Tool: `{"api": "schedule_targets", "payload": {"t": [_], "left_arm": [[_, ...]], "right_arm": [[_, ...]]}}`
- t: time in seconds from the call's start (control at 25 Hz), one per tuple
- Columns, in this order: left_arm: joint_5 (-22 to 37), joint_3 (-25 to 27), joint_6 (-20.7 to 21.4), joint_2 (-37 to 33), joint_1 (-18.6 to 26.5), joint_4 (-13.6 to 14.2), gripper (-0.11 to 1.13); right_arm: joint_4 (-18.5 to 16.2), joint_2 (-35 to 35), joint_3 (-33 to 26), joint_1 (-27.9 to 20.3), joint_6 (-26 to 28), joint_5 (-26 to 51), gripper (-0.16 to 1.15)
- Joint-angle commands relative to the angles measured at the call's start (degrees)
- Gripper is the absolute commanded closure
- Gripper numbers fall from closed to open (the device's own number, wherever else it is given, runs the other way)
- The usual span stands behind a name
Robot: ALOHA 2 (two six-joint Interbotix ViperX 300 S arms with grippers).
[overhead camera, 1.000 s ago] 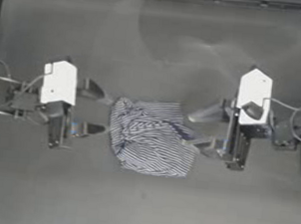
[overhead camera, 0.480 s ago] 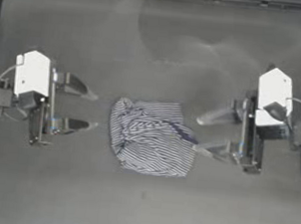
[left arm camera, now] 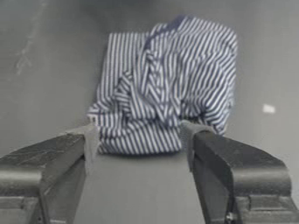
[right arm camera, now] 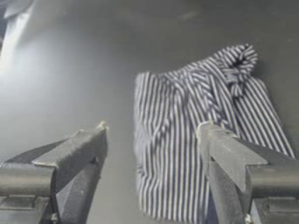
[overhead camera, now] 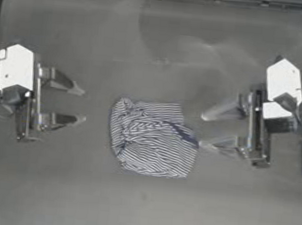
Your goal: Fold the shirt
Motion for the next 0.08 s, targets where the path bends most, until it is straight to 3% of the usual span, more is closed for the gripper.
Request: {"api": "schedule_targets", "payload": {"t": [0.04, 0.08], "left_arm": [[0.35, 0.0, -0.18, -1.93, 0.0, -0.09, 0.1], [0.62, 0.09, -0.18, -2.29, 0.0, -0.44, 0.1]], "right_arm": [[-0.18, -2.46, 0.18, -0.35, -0.09, -0.18, 0.06], [-0.18, -2.99, 0.35, -0.35, -0.09, -0.09, 0.06]]}}
